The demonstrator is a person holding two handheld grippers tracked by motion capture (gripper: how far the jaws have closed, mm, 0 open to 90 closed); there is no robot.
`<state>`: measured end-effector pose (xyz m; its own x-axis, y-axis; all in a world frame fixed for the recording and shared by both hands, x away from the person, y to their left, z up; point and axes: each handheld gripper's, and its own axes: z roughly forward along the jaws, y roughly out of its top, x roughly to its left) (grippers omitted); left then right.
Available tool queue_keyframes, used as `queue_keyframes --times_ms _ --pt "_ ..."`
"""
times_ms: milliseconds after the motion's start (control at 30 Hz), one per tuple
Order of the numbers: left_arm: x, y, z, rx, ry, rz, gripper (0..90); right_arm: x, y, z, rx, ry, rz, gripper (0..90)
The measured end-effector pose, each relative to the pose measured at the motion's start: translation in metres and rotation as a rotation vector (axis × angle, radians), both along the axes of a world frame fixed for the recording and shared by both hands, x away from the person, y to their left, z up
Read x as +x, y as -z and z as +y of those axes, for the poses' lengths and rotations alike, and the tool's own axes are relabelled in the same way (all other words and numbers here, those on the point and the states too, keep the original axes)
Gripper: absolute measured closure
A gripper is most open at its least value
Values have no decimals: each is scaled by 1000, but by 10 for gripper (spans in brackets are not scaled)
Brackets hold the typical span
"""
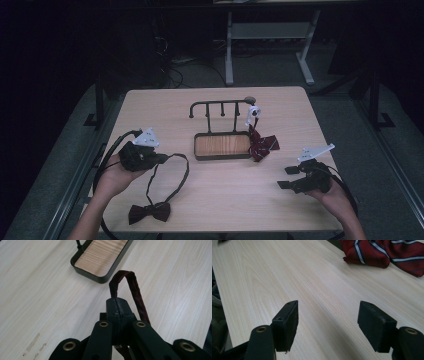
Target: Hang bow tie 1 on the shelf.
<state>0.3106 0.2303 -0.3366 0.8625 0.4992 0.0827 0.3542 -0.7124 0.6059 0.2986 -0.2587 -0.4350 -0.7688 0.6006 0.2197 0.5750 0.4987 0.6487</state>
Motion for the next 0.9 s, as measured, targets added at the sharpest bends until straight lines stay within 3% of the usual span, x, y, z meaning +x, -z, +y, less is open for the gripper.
queue_keyframes --times_ms 600,900 --pt "3 -21 -10 -13 30 -29 900 -1 -3 -2 5 10 -12 329" --pt "14 -33 -22 0 58 -27 900 -1 -3 -3 5 13 -19 329"
